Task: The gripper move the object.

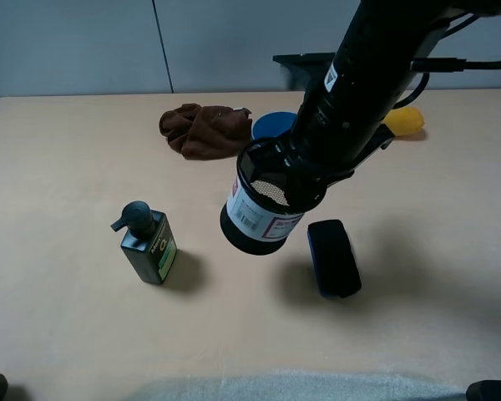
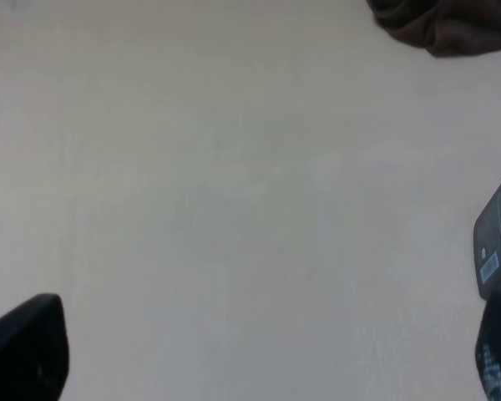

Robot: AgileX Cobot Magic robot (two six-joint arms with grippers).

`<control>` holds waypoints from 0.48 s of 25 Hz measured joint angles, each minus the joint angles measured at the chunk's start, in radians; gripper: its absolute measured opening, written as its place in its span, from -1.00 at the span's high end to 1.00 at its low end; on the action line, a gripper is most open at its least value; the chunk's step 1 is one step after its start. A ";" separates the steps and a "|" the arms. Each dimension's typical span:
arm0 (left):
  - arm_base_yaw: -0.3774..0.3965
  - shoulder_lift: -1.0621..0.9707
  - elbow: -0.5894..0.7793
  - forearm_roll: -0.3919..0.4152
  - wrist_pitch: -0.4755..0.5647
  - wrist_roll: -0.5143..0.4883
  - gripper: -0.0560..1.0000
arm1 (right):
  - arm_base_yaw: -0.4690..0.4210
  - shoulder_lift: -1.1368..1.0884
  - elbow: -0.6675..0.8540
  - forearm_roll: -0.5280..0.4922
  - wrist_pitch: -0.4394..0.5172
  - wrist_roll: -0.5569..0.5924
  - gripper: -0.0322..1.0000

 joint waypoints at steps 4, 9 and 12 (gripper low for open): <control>0.000 0.000 0.000 0.000 0.000 0.000 -0.98 | 0.034 0.035 -0.028 -0.001 -0.002 0.001 0.81; 0.000 0.000 0.000 0.000 0.000 0.000 -0.98 | 0.070 0.079 -0.055 -0.001 -0.022 0.004 0.81; 0.000 0.000 0.000 0.000 0.000 0.000 -0.98 | 0.072 0.089 -0.057 0.003 -0.038 0.006 0.81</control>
